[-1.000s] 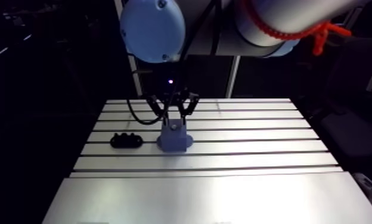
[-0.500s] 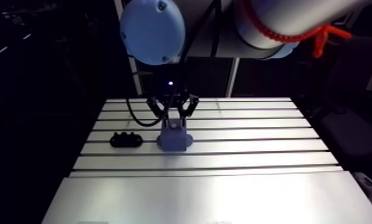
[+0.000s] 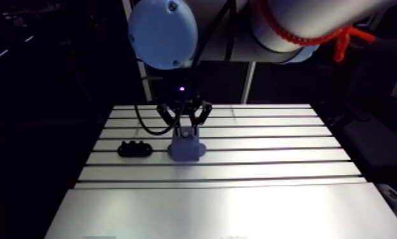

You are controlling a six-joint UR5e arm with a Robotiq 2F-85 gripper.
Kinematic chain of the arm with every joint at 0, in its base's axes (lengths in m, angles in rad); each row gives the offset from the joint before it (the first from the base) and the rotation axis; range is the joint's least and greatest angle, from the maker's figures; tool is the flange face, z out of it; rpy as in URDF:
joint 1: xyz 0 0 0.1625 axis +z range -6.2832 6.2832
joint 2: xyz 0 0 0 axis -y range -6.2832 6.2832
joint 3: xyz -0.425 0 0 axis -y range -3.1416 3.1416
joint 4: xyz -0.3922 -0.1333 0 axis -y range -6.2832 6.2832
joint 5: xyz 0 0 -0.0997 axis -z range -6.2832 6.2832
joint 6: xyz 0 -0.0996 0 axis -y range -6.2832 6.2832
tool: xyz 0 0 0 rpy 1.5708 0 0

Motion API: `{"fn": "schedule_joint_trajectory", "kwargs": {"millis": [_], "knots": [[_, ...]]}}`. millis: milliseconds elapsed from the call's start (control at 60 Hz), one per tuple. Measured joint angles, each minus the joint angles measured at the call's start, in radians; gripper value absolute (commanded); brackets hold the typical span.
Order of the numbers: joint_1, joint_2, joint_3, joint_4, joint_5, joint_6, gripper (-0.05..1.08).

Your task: Pick up the M10 bolt and insert it into the hex recess until seated.

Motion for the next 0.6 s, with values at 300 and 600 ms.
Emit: {"fn": "schedule_joint_trajectory", "kwargs": {"millis": [300,600], "knots": [[0.000,0.002,0.000,-0.001,0.001,0.001,0.62],[0.000,0.005,-0.001,-0.007,0.002,0.002,0.64]]}}
